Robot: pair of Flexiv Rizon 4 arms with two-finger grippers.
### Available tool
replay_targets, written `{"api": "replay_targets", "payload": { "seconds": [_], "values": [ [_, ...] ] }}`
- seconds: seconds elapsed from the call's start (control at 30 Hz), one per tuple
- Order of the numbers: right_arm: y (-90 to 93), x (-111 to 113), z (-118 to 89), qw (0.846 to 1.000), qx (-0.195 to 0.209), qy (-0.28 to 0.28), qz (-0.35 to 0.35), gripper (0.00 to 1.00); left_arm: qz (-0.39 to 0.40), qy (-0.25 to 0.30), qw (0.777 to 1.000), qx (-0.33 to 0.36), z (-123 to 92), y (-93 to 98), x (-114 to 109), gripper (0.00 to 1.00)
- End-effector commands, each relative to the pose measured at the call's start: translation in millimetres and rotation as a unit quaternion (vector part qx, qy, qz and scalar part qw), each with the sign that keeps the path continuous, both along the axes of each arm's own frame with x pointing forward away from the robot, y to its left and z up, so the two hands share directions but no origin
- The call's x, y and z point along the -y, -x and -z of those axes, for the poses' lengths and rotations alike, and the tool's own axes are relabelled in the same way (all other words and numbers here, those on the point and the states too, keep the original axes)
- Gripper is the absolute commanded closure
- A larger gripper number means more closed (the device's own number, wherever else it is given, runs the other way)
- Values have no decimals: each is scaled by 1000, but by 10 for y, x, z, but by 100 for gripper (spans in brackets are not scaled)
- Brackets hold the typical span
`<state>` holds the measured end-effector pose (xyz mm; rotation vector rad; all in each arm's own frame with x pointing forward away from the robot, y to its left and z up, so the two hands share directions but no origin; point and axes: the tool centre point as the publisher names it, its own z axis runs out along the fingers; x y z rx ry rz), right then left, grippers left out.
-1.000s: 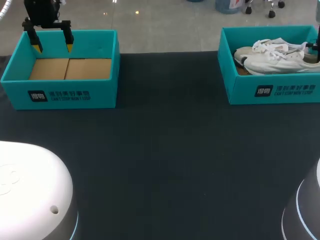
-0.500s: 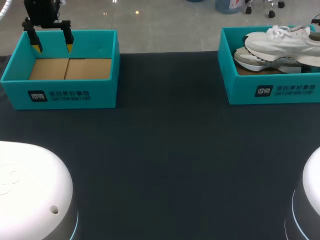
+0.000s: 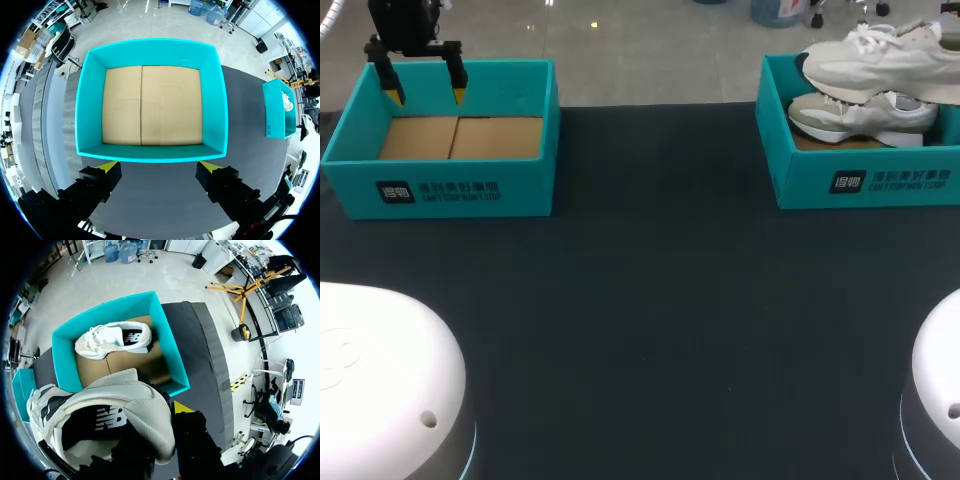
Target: Take the shoe out of the shoebox, open the shoe tongue, remove and reinsert the insole, then place the shoe into the shoebox
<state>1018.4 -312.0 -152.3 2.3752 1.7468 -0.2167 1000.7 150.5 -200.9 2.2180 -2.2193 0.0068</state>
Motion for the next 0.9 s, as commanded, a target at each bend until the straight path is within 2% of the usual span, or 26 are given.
{"api": "replay_targets", "payload": {
  "seconds": [0.03,0.6,0.9],
  "values": [
    [23,3,-64,1000,4,-2,-1,100,0,-1,1000,0,-3,3,3,0],
    [23,3,-64,1000,4,-2,-1,100,0,-1,1000,0,-3,3,3,0],
    [463,-314,-93,999,9,7,36,100,0,-1,1000,0,-3,3,3,0]
  ]
}}
